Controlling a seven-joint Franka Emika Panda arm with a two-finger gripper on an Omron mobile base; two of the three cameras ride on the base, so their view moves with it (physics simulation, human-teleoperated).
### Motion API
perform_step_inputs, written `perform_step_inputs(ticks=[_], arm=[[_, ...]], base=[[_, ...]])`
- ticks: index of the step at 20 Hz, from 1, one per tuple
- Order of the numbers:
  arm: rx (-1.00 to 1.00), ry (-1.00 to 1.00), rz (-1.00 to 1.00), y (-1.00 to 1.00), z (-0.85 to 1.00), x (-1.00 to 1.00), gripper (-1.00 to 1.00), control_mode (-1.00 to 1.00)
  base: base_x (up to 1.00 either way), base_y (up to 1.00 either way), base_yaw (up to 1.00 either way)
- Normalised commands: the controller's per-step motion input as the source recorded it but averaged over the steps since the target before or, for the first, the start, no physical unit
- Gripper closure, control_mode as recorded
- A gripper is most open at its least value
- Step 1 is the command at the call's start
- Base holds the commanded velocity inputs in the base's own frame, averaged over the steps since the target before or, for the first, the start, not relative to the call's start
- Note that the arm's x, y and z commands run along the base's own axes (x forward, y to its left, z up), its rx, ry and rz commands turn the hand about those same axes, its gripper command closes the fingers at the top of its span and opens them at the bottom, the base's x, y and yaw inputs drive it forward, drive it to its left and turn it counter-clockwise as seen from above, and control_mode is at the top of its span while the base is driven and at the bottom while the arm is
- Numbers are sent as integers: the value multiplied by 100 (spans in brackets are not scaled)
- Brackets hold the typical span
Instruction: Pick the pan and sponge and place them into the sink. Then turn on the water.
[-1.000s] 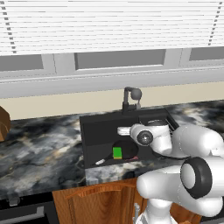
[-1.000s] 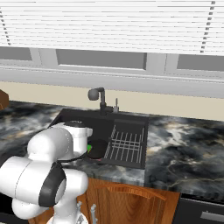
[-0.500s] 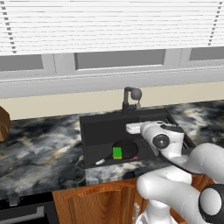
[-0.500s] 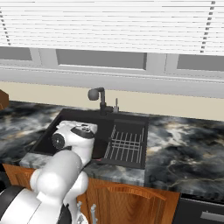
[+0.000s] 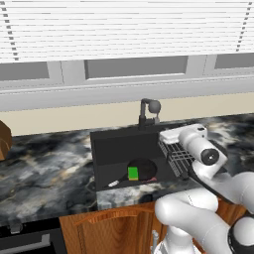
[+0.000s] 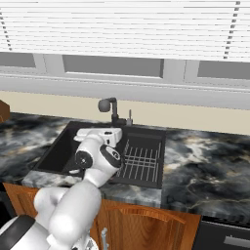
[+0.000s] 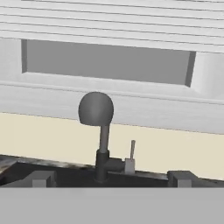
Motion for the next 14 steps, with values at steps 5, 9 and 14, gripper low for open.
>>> perform_step_inputs(ticks=[5, 9, 14], arm=[[-4, -9, 8, -31, 15, -31, -100, -100], [0, -2, 6, -30, 3, -15, -100, -100], [4, 2, 3, -17, -1, 5, -100, -100]], base=[[0, 0, 0], [0, 0, 0], [0, 0, 0]])
